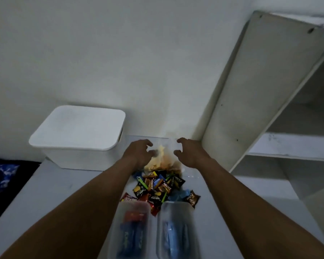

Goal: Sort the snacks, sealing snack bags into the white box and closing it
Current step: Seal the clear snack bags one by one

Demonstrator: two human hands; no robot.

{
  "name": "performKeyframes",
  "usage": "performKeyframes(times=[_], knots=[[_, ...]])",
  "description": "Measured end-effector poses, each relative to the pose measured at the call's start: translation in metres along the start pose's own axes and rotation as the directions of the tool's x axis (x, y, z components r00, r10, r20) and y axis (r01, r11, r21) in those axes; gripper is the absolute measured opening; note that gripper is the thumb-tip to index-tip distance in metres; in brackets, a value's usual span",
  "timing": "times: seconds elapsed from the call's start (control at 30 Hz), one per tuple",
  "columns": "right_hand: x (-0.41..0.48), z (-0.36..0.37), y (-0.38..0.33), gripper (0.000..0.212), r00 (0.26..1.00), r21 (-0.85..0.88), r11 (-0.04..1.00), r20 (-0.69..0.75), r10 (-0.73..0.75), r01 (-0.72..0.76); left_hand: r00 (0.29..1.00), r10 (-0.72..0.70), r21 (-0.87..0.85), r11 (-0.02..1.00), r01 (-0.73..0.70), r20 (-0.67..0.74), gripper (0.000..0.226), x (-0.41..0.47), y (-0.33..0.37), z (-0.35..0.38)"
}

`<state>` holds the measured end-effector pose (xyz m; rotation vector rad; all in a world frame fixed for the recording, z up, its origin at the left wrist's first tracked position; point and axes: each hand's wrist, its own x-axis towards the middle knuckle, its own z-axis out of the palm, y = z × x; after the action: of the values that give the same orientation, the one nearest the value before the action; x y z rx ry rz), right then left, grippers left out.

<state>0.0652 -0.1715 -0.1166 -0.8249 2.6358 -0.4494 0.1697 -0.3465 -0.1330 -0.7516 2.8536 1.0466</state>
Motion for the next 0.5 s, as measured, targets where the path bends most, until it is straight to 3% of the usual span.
performKeyframes(times=[0.4, 0.5], knots=[[0.075, 0.073, 0.015, 0.046, 0.998, 0.03, 0.999, 0.056, 0.041, -0.043, 1.0, -0.009, -0.007, 1.0, 0.009, -0.007, 0.031, 0.099, -0.041, 0.053], [0.083, 0.075, 0.014, 0.04, 0.996, 0.025, 1.0, 0.088, 0.012, -0.014, 0.998, -0.06, 0.024, 0.998, 0.061, -0.01, 0.039, 0.109, -0.037, 0.059]])
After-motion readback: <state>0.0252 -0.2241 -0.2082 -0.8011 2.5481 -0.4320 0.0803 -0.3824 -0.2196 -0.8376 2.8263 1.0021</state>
